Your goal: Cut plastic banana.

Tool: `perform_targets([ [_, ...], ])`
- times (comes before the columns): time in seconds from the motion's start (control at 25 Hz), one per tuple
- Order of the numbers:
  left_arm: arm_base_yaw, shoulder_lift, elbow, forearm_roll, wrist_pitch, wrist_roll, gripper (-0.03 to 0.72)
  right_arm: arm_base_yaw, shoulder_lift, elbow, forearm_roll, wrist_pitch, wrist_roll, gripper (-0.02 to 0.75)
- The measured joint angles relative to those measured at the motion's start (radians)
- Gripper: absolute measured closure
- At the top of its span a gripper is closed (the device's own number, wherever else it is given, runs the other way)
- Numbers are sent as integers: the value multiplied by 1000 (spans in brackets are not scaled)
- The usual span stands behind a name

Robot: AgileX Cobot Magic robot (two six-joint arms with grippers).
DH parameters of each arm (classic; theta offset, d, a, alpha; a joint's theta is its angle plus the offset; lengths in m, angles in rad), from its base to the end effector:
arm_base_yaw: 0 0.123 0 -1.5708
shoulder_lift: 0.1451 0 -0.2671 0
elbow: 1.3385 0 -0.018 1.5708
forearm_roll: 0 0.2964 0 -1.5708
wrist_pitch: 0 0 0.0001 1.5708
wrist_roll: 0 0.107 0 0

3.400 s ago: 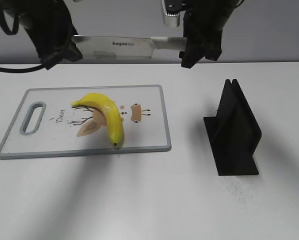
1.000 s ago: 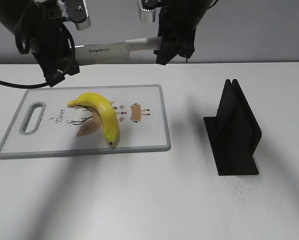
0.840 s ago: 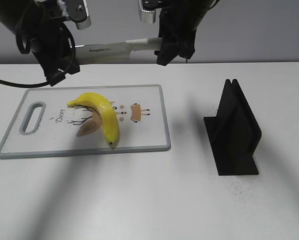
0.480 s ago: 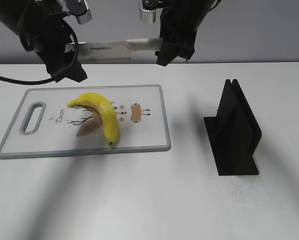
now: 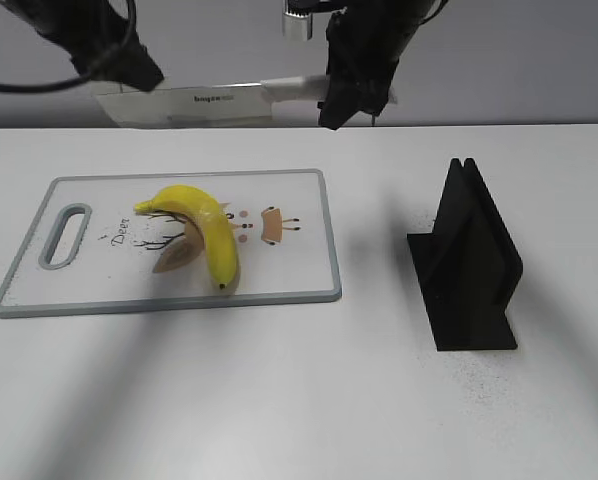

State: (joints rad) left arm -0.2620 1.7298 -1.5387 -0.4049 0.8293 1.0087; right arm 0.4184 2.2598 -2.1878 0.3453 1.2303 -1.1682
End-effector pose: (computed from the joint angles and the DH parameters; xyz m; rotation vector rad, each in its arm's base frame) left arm 0.4178 -0.1443 0.2853 1.2563 2.0634 -0.1520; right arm 0.4713 0.2470 0.2306 -1.8530 1.9317 0.2592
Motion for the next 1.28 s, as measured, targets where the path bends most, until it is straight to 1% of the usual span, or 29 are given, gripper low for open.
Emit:
perform_targets([
  [0.08, 28, -17, -34, 15, 8, -99, 71, -1, -4, 0, -10, 0, 49, 543],
  [0.12, 38, -26, -47, 39, 17, -148, 74, -1, -13, 1, -17, 0, 74, 543],
  [0.16, 50, -34, -60, 76, 30, -219, 79, -2, -22, 1, -29, 0, 110, 543],
  [0.28, 86, -54, -84, 225, 87, -484, 92, -3, -67, 1, -57, 0, 251, 543],
  [0.36, 118, -57, -93, 312, 170, -651, 97, -3, -97, 1, -65, 0, 365, 543],
  [0.48, 167, -57, -94, 388, 319, -778, 98, -3, -139, 1, -98, 0, 540, 543],
  [0.56, 196, -57, -94, 405, 370, -819, 98, -3, -170, 8, -132, 1, 656, 543],
  [0.64, 226, -58, -92, 405, 383, -845, 99, -3, -208, 42, -161, 0, 756, 543],
  [0.76, 257, -99, -48, 405, 384, -860, 99, -4, -293, 152, -177, -1, 866, 543],
  [0.84, 264, -157, 13, 405, 384, -862, 99, -4, -368, 248, -177, -1, 943, 543],
  [1.04, 266, -350, 222, 405, 385, -864, 99, -4, -560, 511, -180, -7, 1085, 543],
  [1.28, 266, -655, 472, 405, 385, -864, 103, -4, -749, 791, -180, -119, 1168, 543],
])
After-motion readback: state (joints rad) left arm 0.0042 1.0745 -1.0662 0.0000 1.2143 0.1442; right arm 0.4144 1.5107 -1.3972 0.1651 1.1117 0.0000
